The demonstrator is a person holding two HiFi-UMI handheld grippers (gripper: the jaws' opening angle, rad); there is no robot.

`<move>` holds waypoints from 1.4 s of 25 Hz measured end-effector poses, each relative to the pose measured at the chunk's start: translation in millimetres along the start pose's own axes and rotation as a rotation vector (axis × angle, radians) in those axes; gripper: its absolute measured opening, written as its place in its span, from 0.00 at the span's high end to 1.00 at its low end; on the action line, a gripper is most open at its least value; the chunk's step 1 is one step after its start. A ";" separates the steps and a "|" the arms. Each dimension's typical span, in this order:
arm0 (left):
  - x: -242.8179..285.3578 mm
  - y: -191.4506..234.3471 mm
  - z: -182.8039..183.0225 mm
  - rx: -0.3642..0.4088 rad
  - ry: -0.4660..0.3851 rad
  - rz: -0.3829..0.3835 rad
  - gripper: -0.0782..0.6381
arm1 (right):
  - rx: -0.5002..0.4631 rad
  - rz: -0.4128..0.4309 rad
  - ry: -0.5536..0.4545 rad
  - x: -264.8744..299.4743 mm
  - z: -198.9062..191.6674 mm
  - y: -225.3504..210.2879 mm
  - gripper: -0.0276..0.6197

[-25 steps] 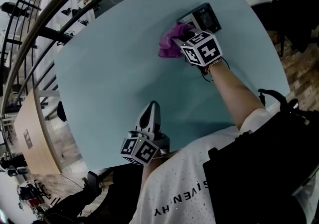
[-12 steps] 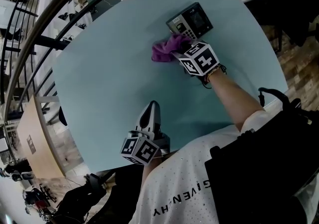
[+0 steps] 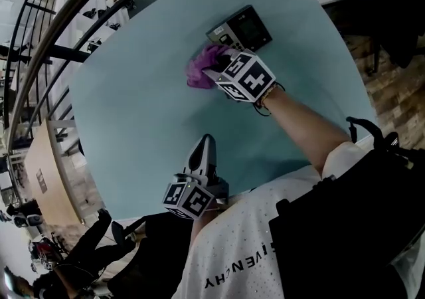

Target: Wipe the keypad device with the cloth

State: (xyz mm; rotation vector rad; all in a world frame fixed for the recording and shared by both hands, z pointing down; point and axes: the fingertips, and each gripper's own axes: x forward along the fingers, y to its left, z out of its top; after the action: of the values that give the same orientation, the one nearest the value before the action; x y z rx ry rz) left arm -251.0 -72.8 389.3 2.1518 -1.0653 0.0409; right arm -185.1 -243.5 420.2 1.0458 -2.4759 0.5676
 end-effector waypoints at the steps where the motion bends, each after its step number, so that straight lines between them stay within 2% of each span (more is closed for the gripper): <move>1: 3.1 -4.7 -5.7 -0.006 -0.003 0.010 0.89 | -0.050 0.009 -0.034 -6.3 17.8 -2.8 0.86; 4: 10.3 -23.5 -16.5 -0.026 -0.017 0.037 0.89 | -0.182 0.007 -0.108 -19.1 69.2 -18.5 0.86; 7: 12.6 -41.1 -17.5 -0.027 -0.024 0.062 0.89 | -0.253 -0.001 -0.101 -13.5 103.0 -38.4 0.86; 10: 7.1 -43.4 -19.9 -0.028 -0.044 0.102 0.89 | -0.310 -0.045 -0.018 0.6 104.8 -65.0 0.86; 14: 0.5 -45.5 -27.4 -0.046 -0.053 0.167 0.89 | -0.439 -0.135 0.135 5.2 76.6 -103.2 0.86; 15: -0.2 -47.8 -28.6 -0.046 -0.051 0.179 0.89 | -0.456 -0.143 0.148 2.9 70.5 -108.7 0.86; 19: 2.2 -55.7 -32.0 -0.022 -0.033 0.182 0.89 | -0.401 -0.148 0.098 -8.0 63.6 -124.7 0.86; 23: 7.8 -64.1 -35.8 -0.009 -0.025 0.190 0.89 | -0.338 -0.189 0.072 -26.4 57.6 -153.8 0.86; 27: 15.6 -72.0 -41.5 -0.035 -0.024 0.181 0.89 | -0.237 -0.241 0.048 -49.9 51.5 -188.1 0.86; 31: 24.9 -86.2 -45.5 -0.026 -0.008 0.161 0.89 | -0.094 -0.307 0.046 -76.4 41.8 -221.5 0.86; 33: 29.1 -91.5 -47.6 -0.020 -0.003 0.151 0.89 | -0.055 -0.340 0.060 -87.2 33.8 -234.2 0.86; 35: 32.0 -95.5 -49.4 -0.015 0.005 0.146 0.89 | -0.023 -0.332 0.058 -91.6 26.9 -237.5 0.86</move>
State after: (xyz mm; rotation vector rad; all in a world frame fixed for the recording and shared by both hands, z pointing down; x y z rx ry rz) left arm -149.4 -26.3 379.6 2.0562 -1.2143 0.1052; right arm 44.2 -355.7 402.3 1.3725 -2.1884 0.4556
